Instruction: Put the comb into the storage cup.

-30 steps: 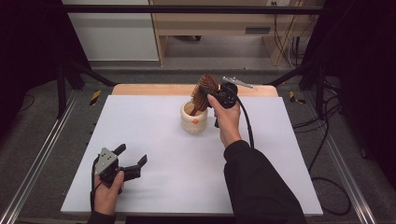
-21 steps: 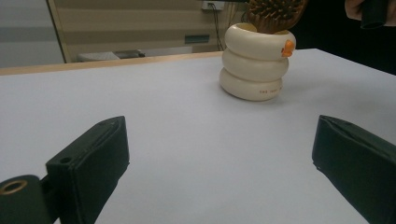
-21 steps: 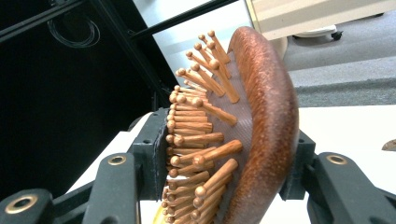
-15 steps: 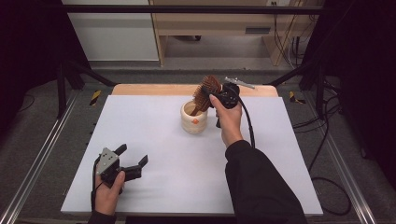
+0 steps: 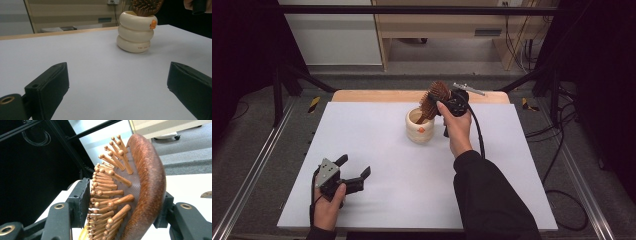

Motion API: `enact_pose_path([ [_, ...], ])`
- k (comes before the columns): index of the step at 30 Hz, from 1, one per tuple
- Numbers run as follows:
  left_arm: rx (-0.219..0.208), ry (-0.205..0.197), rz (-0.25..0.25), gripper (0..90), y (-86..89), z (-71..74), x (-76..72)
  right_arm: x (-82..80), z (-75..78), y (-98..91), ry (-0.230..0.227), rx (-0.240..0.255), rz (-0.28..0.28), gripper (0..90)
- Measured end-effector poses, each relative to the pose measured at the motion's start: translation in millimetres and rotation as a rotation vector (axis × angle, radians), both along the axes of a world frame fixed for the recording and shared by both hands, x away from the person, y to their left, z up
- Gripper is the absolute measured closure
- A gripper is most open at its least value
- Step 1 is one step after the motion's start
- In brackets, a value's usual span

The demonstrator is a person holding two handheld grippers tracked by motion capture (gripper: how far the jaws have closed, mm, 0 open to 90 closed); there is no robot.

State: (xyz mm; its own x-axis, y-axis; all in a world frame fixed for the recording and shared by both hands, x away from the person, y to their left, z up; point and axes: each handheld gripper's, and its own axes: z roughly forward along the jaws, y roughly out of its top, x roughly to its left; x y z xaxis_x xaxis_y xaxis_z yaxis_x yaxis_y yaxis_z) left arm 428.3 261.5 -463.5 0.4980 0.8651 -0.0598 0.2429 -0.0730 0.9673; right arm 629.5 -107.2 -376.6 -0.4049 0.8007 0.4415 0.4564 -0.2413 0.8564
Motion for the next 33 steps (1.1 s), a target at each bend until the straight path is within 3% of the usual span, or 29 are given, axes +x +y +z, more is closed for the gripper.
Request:
enact_pose_path([
  [13,0.005,0.001,-0.003,4.0,-1.0,-0.3,0.1,1.0,0.2,-4.6,-0.003,0.011,0.003,39.1],
  [33,0.004,0.001,-0.002,4.0,-0.9,-0.4,0.1,2.2,-0.5,-6.5,0.02,0.02,-0.003,25.4],
])
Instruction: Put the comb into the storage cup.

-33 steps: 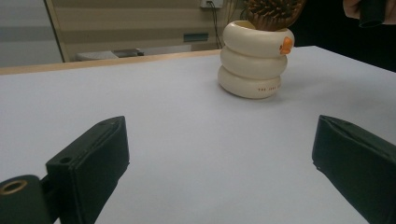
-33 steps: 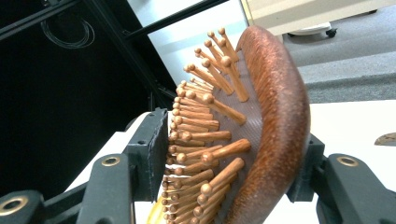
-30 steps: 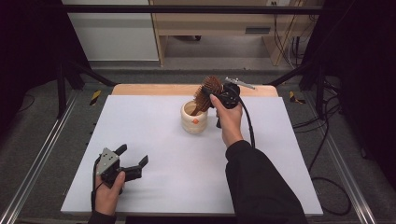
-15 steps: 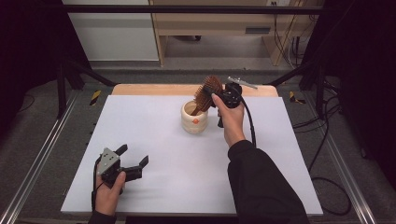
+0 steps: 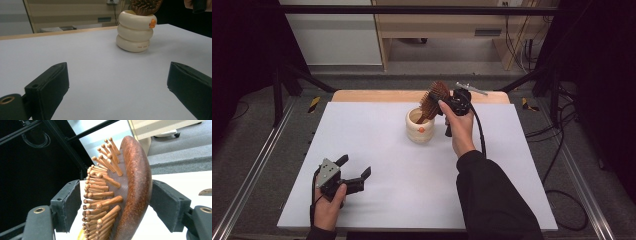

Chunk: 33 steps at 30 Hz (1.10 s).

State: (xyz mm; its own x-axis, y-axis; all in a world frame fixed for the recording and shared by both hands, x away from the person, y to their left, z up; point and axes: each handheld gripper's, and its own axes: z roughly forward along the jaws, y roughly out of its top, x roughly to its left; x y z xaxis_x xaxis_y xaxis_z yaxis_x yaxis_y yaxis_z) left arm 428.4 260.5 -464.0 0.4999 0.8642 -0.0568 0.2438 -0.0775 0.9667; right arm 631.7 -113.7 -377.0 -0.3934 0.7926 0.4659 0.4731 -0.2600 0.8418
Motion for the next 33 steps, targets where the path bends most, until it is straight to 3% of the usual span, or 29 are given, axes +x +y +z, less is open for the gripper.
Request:
enact_pose_path([
  [10,0.0,0.0,0.001,4.0,0.5,0.1,0.0,-1.1,1.8,-0.7,-0.006,-0.017,-0.001,21.2],
  [33,0.001,-0.001,0.001,3.9,0.8,0.3,-0.1,-9.5,13.8,-4.5,-0.072,-0.078,-0.027,10.9],
])
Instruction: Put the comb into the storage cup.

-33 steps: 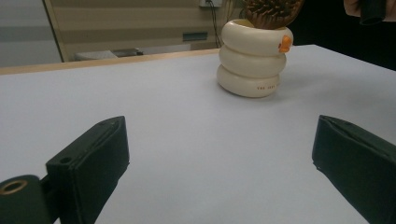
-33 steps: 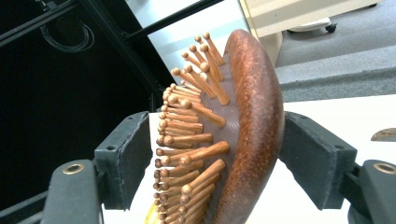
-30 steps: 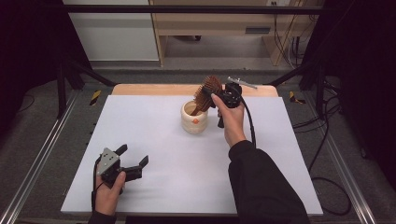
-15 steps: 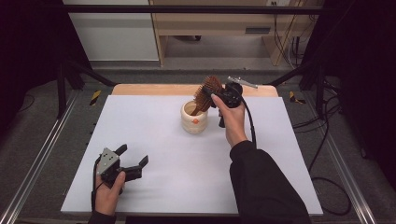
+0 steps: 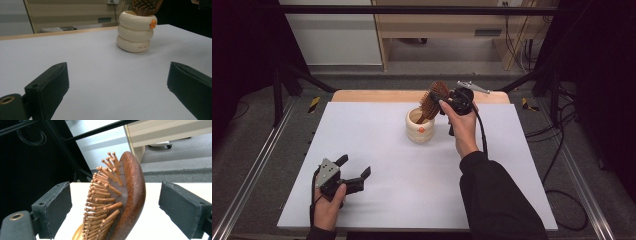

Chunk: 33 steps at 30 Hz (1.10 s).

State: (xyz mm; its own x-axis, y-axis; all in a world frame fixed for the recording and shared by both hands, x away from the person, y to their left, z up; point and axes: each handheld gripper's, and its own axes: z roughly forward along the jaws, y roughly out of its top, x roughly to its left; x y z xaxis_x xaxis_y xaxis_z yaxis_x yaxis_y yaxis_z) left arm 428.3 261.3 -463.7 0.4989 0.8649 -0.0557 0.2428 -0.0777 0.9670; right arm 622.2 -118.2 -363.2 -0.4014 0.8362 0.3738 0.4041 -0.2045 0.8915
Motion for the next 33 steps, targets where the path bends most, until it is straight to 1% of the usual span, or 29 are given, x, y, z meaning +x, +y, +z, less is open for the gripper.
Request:
enact_pose_path([
  [4,0.0,0.0,0.001,4.0,0.1,-0.1,0.2,-1.9,3.2,-2.1,-0.014,0.002,-0.008,9.7],
  [7,0.0,0.0,0.0,3.9,0.1,0.0,0.0,-3.6,5.5,-3.3,-0.02,-0.008,-0.019,8.3],
  [10,0.0,-0.001,0.0,3.9,0.0,0.1,-0.1,-4.9,7.1,-4.3,-0.027,-0.002,-0.015,7.7],
  [15,0.0,0.0,0.001,3.9,-0.1,0.0,0.0,-7.2,9.5,-3.1,-0.038,-0.015,-0.009,7.2],
  [25,0.001,0.0,0.002,3.9,0.3,0.0,0.1,-8.4,10.9,-6.6,-0.037,-0.033,-0.035,7.8],
  [29,-0.005,0.0,0.007,3.9,1.2,-0.1,0.3,-10.8,13.1,-8.0,-0.045,-0.059,-0.041,9.7],
  [31,-0.004,0.0,0.007,3.9,1.8,-0.3,0.8,-13.8,15.2,-8.7,-0.064,-0.071,-0.037,9.0],
  [33,-0.006,-0.003,0.007,4.0,2.3,0.4,0.5,-17.6,17.6,-8.8,-0.085,-0.102,-0.052,6.1],
])
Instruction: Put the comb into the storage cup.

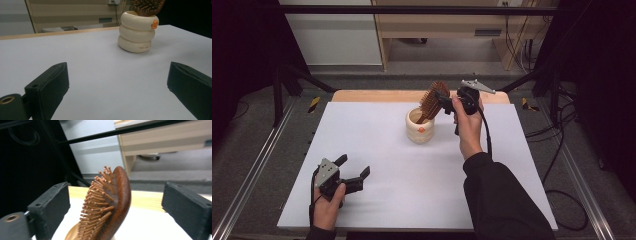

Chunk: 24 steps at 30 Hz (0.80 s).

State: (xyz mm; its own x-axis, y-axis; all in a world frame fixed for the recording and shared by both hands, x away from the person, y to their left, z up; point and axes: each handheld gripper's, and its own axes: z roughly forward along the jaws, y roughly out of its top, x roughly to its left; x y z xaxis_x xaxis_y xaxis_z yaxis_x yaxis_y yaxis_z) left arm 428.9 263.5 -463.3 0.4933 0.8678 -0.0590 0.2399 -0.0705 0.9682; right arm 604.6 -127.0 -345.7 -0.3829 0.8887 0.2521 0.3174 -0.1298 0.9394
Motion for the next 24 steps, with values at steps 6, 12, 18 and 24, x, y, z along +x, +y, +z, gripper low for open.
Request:
enact_pose_path([
  [6,-0.009,-0.002,0.006,4.0,1.4,0.6,-0.1,-9.6,3.8,-3.2,-0.078,-0.062,-0.031,6.1],
  [12,-0.009,-0.007,0.007,3.9,0.7,1.0,0.5,-21.2,5.9,-9.1,-0.151,-0.114,-0.035,6.8],
  [18,-0.01,-0.017,0.003,3.9,0.5,1.5,0.2,-32.4,10.8,-19.6,-0.181,-0.126,-0.003,6.4],
  [24,-0.016,-0.025,0.002,3.7,3.8,1.6,-0.9,-42.9,14.1,-29.8,-0.202,-0.135,0.012,5.8],
])
